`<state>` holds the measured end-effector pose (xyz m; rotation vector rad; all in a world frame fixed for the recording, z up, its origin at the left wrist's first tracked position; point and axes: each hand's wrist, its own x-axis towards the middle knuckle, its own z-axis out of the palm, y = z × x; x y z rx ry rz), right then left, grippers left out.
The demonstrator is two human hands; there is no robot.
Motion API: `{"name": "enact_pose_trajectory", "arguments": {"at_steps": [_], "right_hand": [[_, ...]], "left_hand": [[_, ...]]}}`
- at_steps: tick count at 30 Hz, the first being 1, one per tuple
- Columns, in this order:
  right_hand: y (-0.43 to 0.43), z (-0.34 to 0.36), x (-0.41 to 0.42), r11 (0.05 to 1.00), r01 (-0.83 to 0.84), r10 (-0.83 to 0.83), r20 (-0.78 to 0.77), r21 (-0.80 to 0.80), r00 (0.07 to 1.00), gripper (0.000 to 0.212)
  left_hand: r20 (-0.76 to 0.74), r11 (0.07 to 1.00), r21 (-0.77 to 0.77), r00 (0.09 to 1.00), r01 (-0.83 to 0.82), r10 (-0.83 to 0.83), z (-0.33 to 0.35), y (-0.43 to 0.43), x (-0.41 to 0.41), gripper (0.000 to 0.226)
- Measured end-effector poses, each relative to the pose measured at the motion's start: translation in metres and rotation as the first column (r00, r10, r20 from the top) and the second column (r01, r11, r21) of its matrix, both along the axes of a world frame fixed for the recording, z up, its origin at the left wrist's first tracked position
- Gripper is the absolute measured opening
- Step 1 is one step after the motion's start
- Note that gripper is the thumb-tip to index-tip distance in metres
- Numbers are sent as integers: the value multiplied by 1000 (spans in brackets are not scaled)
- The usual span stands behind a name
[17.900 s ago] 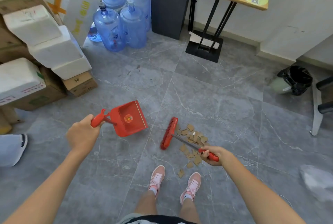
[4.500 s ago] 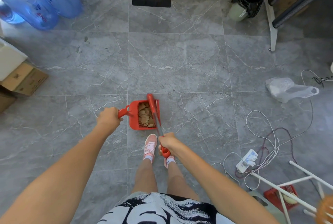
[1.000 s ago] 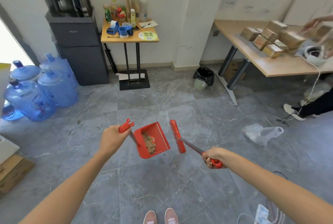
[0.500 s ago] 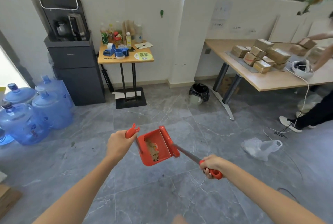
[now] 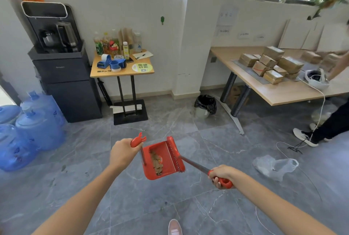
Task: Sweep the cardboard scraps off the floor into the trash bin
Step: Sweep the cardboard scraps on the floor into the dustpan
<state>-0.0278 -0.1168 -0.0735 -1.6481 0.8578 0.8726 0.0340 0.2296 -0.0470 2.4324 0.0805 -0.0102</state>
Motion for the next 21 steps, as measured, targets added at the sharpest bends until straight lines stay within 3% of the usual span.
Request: {"name": "enact_pose_trajectory", "arguments": {"at_steps": [9, 16, 21], "right_hand": [[-58, 4, 94, 998, 48, -48, 7, 28, 999, 17], [-100, 16, 156, 1000, -4, 4, 8, 9, 1000, 10], [-115, 18, 186, 1000, -4, 4, 12, 3, 1000, 17]], "left_hand": [[2, 998, 15, 998, -55, 55, 2, -56, 87, 39], [17, 996, 16, 996, -89, 88, 6, -89, 149, 37], [22, 997, 33, 997, -76, 75, 7, -104, 185, 30]]}}
